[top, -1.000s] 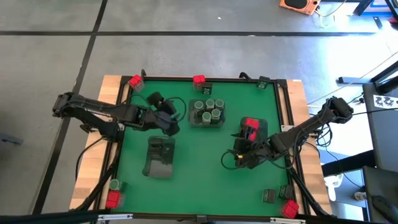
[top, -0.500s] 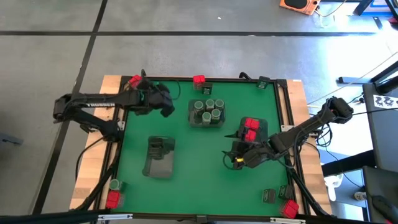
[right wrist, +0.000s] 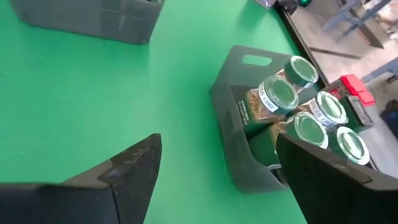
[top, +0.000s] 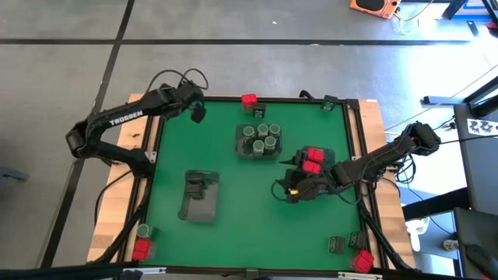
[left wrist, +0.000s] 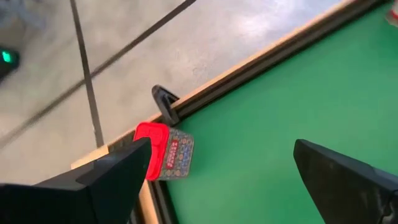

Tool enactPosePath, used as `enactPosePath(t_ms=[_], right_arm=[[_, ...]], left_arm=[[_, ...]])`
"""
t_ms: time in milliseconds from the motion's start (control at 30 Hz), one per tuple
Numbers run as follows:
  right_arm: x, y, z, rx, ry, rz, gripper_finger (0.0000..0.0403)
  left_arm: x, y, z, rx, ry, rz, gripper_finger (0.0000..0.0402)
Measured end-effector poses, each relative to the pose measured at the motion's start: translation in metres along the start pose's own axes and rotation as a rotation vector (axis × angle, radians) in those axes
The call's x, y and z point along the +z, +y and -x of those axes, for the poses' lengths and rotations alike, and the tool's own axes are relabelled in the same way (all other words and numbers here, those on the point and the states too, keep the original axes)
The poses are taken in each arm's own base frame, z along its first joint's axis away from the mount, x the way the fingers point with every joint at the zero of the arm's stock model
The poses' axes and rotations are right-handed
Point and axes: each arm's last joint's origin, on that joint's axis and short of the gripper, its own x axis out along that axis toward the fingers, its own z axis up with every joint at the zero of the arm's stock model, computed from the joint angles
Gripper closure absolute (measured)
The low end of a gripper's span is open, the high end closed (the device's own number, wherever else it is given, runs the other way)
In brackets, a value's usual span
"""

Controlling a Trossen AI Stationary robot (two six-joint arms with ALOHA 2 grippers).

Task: Sort spices by type
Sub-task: Put the red seasoning can into the right black bin

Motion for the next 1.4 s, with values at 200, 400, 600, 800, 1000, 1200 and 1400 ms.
enactPosePath(t_ms=[200, 400, 600, 800, 1000, 1200, 1400], right_arm=[[0.001, -0.007, -0.006, 0.034, 0.021, -0.028, 0.0086], [0.001, -0.008, -0.008, 0.051, 0.027, -0.037, 0.0086], [0.001, -0.008, -0.008, 0.05, 0.026, -0.031, 0.0086], [0.001, -0.008, -0.008, 0.05, 0.025, -0.028, 0.0086], [0.001, -0.008, -0.008, 0.051, 0.025, -0.028, 0.0086], [0.001, -0.008, -0.008, 0.051, 0.025, -0.028, 0.0086], [0.001, -0.008, -0.008, 0.051, 0.026, -0.031, 0.0086]], left_arm=[[0.001, 0.006, -0.008, 0.013, -0.001, 0.031, 0.0011], [0.002, 0.022, -0.018, 0.065, 0.045, 0.08, 0.0011], [-0.005, 0.029, -0.039, 0.111, 0.191, 0.071, 0.0011], [-0.008, 0.03, -0.07, 0.156, 0.352, 0.054, 0.0011], [0.0, 0.022, -0.087, 0.183, 0.453, 0.057, 0.0011], [0.02, 0.015, -0.108, 0.238, 0.471, -0.01, 0.0011], [0.03, 0.026, -0.132, 0.317, 0.575, -0.053, 0.0012]])
